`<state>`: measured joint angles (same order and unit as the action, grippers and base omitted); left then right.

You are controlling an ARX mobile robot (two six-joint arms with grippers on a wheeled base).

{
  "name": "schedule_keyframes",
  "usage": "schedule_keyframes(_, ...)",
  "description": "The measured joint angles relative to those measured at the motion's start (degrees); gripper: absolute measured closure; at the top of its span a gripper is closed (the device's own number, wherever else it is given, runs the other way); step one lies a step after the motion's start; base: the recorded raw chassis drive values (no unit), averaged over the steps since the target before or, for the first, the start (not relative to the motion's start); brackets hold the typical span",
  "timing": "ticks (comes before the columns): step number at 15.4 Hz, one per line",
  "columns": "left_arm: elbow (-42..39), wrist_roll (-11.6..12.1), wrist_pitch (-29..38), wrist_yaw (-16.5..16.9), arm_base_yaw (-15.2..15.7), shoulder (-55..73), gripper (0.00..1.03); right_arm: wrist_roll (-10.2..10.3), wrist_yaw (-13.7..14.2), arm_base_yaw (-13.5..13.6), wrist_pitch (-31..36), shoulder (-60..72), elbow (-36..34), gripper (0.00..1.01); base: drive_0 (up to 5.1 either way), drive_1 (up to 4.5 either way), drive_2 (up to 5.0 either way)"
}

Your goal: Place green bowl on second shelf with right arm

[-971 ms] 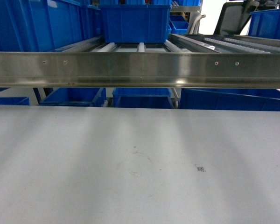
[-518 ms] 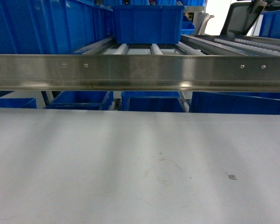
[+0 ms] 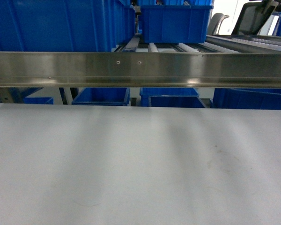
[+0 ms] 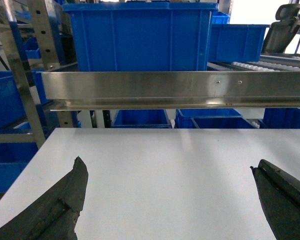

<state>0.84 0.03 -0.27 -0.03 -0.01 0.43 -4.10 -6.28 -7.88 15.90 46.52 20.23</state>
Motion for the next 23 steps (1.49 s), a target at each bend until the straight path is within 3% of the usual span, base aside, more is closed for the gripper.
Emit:
schedule_keyframes(13, 0.0, 0.0, 0.0, 0.0, 0.0, 0.0, 0.05, 0.0, 0.0, 0.0, 0.0, 0.0, 0.0, 0.99, -4.9, 1.05, 3.6)
schedule_keyframes(23, 0.0, 0.0, 0.0, 0.0, 0.0, 0.0, 0.05, 0.0, 0.0, 0.0, 0.0, 0.0, 0.0, 0.99, -5.0, 2.43, 2.4)
